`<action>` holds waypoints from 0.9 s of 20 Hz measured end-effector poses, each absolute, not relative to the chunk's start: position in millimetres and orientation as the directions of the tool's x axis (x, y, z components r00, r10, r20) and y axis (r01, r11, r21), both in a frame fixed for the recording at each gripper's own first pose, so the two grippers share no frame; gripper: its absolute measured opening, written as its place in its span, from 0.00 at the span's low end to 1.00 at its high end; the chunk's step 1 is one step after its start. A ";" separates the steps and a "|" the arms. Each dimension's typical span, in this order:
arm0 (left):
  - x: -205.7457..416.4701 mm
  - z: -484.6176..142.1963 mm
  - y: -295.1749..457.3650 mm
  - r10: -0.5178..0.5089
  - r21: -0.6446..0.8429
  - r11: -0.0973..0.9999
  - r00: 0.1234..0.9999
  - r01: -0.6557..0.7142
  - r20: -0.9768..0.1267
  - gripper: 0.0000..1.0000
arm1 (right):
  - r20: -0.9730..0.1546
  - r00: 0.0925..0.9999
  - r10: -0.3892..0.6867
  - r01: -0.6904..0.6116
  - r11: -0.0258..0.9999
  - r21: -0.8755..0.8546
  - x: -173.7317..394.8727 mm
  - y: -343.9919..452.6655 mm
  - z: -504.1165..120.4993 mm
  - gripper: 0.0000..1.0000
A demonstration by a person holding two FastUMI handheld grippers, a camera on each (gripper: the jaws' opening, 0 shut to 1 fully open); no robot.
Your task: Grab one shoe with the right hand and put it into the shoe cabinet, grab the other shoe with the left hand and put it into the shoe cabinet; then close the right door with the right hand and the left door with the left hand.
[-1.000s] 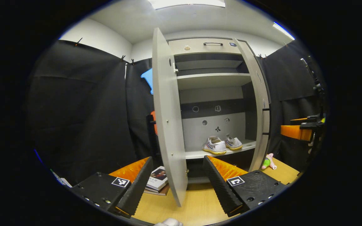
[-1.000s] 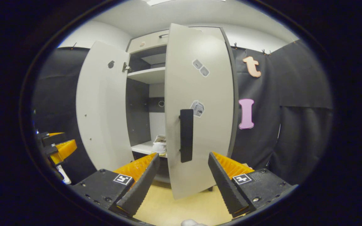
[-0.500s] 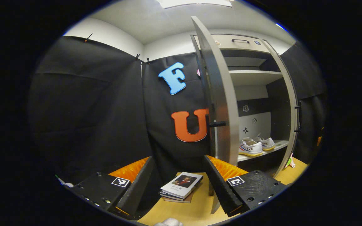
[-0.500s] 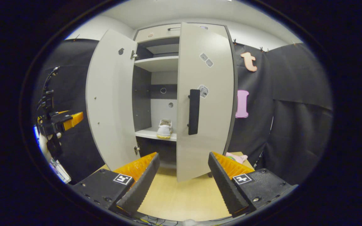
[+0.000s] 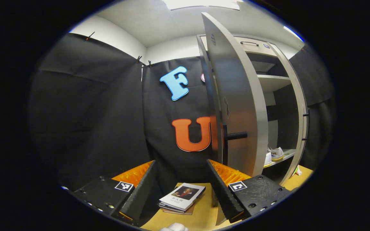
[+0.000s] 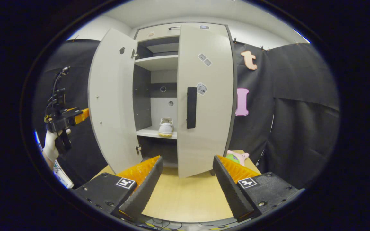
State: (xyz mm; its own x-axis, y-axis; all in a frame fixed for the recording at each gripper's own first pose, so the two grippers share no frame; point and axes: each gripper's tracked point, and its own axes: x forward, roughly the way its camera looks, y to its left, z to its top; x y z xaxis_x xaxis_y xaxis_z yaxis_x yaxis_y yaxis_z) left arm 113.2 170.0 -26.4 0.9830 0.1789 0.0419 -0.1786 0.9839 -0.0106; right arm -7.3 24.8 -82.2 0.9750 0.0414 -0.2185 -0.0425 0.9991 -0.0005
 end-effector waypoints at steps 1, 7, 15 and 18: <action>113.3 -24.7 167.8 0.186 -0.014 0.983 0.982 -0.185 0.043 0.92 | -0.217 0.975 0.048 -0.050 0.999 -0.002 -6.1 24.4 -81.6 0.99; 108.4 -19.5 118.4 0.171 0.011 0.985 0.984 -0.171 0.047 0.88 | -0.215 0.970 0.116 -0.118 0.993 0.003 3.7 8.8 -83.9 0.99; 122.9 -13.9 23.4 0.134 0.006 0.991 0.991 -0.134 0.002 0.96 | -0.202 0.967 0.154 -0.158 0.987 0.000 25.6 -45.5 -72.8 0.99; 112.8 -12.7 10.7 0.138 0.027 0.990 0.990 -0.138 -0.004 1.00 | -0.179 0.969 0.171 -0.172 0.985 0.011 31.2 -50.1 -63.8 0.99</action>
